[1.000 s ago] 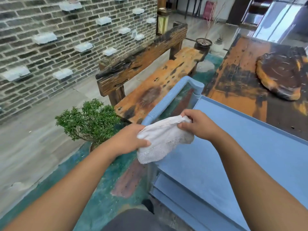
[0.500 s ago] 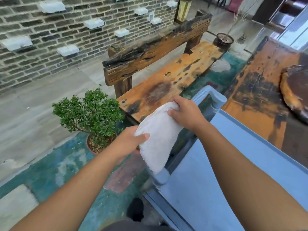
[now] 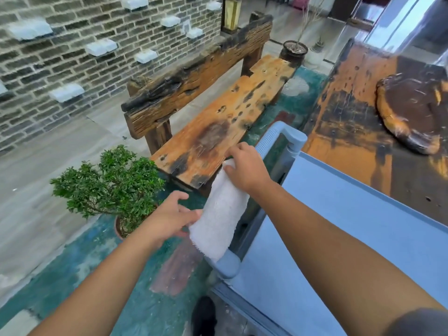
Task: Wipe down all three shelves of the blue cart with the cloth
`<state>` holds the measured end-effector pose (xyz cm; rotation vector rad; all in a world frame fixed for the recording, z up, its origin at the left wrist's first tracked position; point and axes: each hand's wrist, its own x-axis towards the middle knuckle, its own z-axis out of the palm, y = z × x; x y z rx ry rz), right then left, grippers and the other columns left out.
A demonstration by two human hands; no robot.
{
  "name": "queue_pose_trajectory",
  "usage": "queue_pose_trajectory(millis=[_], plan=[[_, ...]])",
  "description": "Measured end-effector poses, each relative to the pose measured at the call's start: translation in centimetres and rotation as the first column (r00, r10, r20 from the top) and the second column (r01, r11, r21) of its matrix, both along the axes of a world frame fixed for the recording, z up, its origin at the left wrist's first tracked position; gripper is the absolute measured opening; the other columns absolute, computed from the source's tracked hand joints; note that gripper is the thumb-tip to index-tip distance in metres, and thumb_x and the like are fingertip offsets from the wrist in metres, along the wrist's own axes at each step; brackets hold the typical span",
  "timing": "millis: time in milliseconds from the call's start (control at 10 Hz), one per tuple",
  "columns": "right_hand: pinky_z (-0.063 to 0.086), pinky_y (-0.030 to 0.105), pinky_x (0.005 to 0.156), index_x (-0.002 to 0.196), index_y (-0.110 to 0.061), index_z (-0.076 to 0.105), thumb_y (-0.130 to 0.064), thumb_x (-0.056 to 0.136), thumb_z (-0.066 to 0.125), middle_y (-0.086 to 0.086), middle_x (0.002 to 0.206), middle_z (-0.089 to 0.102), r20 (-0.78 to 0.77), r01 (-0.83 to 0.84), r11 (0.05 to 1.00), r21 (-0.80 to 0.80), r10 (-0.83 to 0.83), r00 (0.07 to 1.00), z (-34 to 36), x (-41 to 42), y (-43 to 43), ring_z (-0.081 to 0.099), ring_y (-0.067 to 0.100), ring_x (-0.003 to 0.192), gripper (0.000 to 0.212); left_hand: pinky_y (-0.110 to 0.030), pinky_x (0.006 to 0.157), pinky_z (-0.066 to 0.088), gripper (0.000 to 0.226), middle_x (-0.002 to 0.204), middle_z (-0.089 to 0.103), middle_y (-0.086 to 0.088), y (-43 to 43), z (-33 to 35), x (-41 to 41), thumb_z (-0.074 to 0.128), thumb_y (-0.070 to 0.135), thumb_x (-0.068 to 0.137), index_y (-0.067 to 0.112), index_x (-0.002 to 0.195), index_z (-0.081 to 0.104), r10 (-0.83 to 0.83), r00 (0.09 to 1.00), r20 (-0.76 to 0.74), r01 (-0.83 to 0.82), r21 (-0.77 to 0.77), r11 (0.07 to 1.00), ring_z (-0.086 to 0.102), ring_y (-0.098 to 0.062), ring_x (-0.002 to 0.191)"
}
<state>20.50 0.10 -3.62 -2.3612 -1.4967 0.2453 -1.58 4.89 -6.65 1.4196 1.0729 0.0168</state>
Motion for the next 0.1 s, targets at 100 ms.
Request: queue_pose_trajectory(millis=[100], plan=[[0.044, 0.040, 0.099, 0.125, -0.012, 0.063, -0.014, 0.098, 0.051, 0.008, 0.128, 0.055, -0.083, 0.068, 0.989, 0.130, -0.058, 0.995, 1.05, 0.36, -2.94, 0.049, 0.026, 0.121, 0.030, -0.034, 0.075, 0.052, 0.040, 0.110, 0.056, 0.001, 0.64, 2.92, 2.06, 0.072, 0.028, 0.088, 0.026, 0.122, 0.051, -0.083, 0.990, -0.117, 0.125, 0.411, 0.903, 0.061, -0.019, 0.098]])
